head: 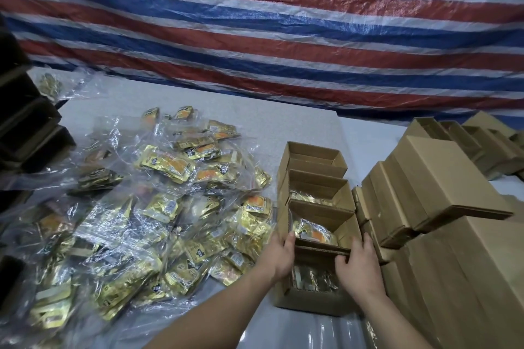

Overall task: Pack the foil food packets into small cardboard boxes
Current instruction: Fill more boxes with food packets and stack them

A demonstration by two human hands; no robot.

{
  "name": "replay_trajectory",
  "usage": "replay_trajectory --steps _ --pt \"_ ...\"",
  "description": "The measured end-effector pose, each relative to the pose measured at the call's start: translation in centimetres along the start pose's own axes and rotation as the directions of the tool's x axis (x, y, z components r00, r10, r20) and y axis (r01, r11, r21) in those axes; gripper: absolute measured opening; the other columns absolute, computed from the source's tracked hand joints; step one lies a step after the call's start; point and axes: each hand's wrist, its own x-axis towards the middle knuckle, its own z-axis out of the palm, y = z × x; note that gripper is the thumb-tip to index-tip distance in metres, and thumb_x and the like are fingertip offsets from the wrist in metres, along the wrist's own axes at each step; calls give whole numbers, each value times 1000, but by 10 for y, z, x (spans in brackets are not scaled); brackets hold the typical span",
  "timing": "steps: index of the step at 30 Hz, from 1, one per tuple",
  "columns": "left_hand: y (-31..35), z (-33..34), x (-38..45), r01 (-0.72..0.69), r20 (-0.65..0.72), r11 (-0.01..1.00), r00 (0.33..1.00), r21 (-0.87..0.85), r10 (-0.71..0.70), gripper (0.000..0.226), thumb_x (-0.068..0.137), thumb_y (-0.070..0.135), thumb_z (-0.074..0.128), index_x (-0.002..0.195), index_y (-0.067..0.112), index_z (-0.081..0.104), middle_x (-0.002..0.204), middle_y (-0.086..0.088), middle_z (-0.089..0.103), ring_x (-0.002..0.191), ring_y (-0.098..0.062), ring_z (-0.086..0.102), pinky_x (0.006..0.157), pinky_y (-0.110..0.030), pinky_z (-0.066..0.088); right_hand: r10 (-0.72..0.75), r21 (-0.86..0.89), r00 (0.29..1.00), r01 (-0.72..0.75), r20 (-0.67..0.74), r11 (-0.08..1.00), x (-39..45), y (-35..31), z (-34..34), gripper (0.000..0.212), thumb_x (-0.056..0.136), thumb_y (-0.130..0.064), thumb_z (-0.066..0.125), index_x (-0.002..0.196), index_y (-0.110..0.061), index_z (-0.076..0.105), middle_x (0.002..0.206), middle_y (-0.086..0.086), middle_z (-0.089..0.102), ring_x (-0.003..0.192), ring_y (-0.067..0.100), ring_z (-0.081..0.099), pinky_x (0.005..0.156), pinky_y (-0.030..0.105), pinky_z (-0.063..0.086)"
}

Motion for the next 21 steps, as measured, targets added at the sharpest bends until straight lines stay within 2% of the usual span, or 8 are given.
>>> replay_trajectory --steps 4,8,10,11,13,15,18,21 --pt "3 -16 -13 -3 27 1000 1000 -19 3 71 100 55 32 155 12 15 159 -11 26 145 -32 25 116 -44 24 -26 -57 1000 26 10 998 -8 -7 -2 59 94 -21 54 148 -9 36 163 16 15 150 32 19 123 40 19" --pt "2 -32 -30 -32 53 999 998 7 32 65 101 49 39 151 10 25 150 -12 41 135 -29 42 102 -33 37 -37 -83 999 36 -5 996 -21 -22 -2 60 92 -24 54 148 -12 36 162 15 18 148 32 23 122 40 19" --pt "-1 -39 -39 -37 53 998 998 52 34 65 101 48 40 151 9 24 150 -13 42 133 -29 45 94 -28 37 -42 -100 999 40 -20 994 -28 -30 -1 61 92 -25 55 149 -13 35 161 13 22 148 31 24 122 41 19" --pt "-4 -43 -44 -42 44 996 998 80 38 66 101 47 40 152 9 23 150 -13 41 133 -29 45 96 -28 37 -41 -97 999 39 -19 994 -32 -34 -1 62 92 -25 56 149 -14 36 161 13 23 148 30 24 122 41 19" --pt "-8 -51 -56 -50 23 993 999 106 48 65 101 46 39 152 10 25 151 -13 40 133 -30 45 107 -33 38 -38 -74 999 38 -3 997 -41 -43 0 61 92 -26 57 148 -14 37 160 12 26 146 31 29 121 42 22" --pt "-10 -63 -71 -57 -12 994 998 93 58 61 101 45 40 150 10 31 147 -13 46 129 -29 50 108 -37 40 -55 -45 998 55 6 997 -51 -56 -2 57 92 -25 56 146 -12 41 157 12 32 140 32 37 117 43 29" --pt "-2 -90 -100 -118 -109 992 986 48 123 53 101 41 40 144 10 40 137 -9 55 113 -22 59 99 -35 47 -127 48 991 129 -30 991 -63 -86 -9 50 92 -20 56 140 -7 49 146 12 44 129 31 47 109 42 37" --pt "17 -133 -137 -213 -209 977 956 -21 204 45 101 41 41 138 16 46 126 4 57 104 -11 56 88 -25 43 -198 194 978 207 -63 959 -76 -132 -20 43 92 -16 59 133 -3 56 134 15 53 119 33 53 99 42 43"
